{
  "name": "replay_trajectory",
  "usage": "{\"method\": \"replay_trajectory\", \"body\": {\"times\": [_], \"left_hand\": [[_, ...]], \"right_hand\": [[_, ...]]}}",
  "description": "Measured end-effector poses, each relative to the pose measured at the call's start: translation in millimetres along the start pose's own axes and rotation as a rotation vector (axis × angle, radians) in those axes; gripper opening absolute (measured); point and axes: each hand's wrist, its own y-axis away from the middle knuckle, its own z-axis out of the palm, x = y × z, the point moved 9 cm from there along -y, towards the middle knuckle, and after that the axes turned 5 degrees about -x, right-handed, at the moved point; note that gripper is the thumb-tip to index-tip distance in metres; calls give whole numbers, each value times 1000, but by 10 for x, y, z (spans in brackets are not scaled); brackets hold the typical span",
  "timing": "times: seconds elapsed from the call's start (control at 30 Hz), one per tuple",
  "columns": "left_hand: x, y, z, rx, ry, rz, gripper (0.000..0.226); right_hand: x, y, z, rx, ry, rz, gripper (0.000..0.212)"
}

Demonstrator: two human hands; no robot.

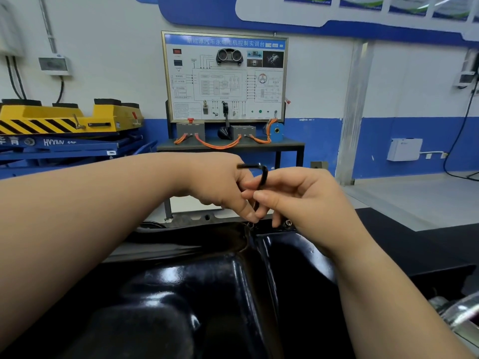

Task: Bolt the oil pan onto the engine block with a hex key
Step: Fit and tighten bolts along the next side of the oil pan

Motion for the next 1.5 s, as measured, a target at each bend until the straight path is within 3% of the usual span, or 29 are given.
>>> {"method": "replay_trajectory", "body": {"times": [0.27, 0.37, 0.47, 0.57, 0.73, 0.87, 1.0, 1.13, 1.23, 1.5], "left_hand": [[111, -13, -2, 22, -38, 81, 20], [135, -10, -37, 46, -97, 89, 29], [91, -14, -60, 67, -113, 71, 20], [54, -15, -50, 61, -87, 56, 18], [25, -23, -36, 40, -61, 31, 33], [40, -20, -12, 24, -57, 49, 25], [99, -39, -9, 24, -140, 81, 30], [118, -40, -5, 30, -177, 92, 39], [82, -25, -32, 45, -141, 63, 33], [11, -25, -32, 46, -84, 2, 25]], "right_hand": [[76, -7, -30, 85, 66, 30, 31], [94, -7, -13, 63, 57, 32, 22], [89, 0, 18, 4, 12, 32, 7], [67, 9, 14, -29, -4, 11, 17], [35, -2, -25, 12, 47, -15, 25], [51, -2, -45, 90, 44, 5, 14], [70, -6, -23, 113, 47, 19, 31], [64, -2, 20, 66, 39, 24, 19], [11, 10, 51, 6, 27, -5, 14], [-2, 1, -4, 20, -1, -24, 29]]}}
